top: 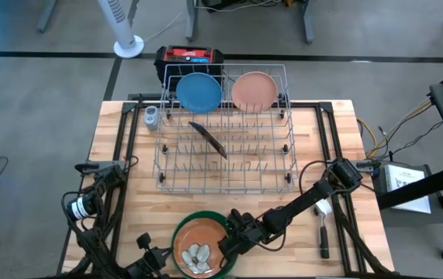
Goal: Sort dishes
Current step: Put the orange floral plate into the dish rack
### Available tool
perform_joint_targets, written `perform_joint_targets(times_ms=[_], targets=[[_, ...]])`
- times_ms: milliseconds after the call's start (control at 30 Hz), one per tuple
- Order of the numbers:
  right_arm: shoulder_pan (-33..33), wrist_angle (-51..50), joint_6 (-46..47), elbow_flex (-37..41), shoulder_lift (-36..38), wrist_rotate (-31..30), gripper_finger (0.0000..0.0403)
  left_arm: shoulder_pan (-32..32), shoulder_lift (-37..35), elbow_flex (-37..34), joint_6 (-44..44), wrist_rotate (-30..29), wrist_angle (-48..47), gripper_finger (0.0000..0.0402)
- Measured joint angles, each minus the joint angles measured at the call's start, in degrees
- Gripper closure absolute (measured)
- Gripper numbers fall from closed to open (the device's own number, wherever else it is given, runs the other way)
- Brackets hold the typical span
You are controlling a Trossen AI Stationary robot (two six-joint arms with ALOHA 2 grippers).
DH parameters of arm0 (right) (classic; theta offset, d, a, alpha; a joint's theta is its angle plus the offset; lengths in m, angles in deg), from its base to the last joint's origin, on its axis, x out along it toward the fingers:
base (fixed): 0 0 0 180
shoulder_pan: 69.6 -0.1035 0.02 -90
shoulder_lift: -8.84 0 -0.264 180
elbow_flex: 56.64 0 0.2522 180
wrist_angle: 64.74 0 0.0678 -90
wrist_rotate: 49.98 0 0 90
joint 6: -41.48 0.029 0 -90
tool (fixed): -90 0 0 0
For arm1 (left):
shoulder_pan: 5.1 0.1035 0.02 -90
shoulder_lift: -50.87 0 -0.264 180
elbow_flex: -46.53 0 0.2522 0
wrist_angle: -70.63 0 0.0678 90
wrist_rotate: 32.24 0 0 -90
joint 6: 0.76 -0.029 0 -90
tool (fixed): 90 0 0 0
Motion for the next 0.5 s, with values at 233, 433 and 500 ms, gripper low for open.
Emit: perform_joint_targets(times_ms=[233, 433, 500], targets=[[0.23, 0.06, 0.0, 0.07, 0.0, 0.74, 0.0129, 0.02, 1.35, -0.02, 1.84, -0.71, 0.02, 0.0401], [1.05, 0.23, -0.09, 0.11, 0.0, 0.83, 0.012, 0.5, 2.01, -0.02, 2.91, -1.12, 1.11, 0.0402], [1.28, 0.51, -0.34, 0.11, 0.0, 1.15, 0.0117, 0.52, 2.09, -0.02, 2.91, -1.65, 1.29, 0.0401]])
